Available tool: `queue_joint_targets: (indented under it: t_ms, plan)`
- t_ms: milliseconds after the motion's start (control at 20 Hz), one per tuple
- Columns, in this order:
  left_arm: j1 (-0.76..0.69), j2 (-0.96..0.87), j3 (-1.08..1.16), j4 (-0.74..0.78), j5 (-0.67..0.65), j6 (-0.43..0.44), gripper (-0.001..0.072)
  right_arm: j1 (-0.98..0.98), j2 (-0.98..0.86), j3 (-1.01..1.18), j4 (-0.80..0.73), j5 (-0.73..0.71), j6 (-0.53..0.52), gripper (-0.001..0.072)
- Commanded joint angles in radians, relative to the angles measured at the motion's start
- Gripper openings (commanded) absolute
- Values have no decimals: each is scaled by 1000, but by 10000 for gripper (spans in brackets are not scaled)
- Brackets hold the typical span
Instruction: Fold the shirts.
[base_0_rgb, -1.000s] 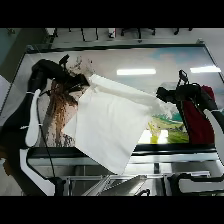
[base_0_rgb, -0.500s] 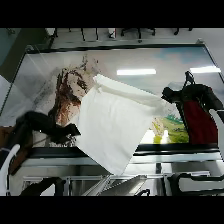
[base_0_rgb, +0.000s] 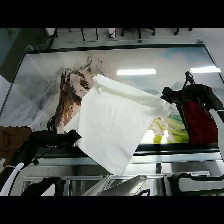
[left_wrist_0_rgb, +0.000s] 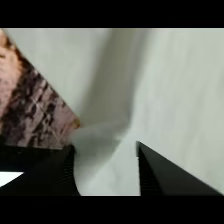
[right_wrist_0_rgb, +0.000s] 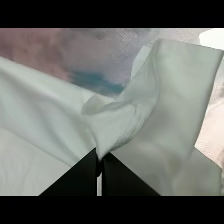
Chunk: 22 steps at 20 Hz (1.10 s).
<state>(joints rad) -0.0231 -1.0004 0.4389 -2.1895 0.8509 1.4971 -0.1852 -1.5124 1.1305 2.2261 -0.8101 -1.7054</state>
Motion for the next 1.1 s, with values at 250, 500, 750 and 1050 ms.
queue_joint_targets:
  t_ms: [250, 500, 750, 1050]
  plan:
    - [2, -260, 238, 65, 78, 110, 15, -2, -1, 1, -9, -29, 0, 26]
    - [103, -338, 526, 160, 60, 109, 14, 5, 30, -37, -23, -207, 2, 25]
    - [178, -634, 967, 277, 206, 111, 14, 50, 209, -205, 99, -200, 89, 27]
    - [134, -891, 1274, 287, 313, 110, 15, -21, 146, -204, 130, 127, 164, 385]
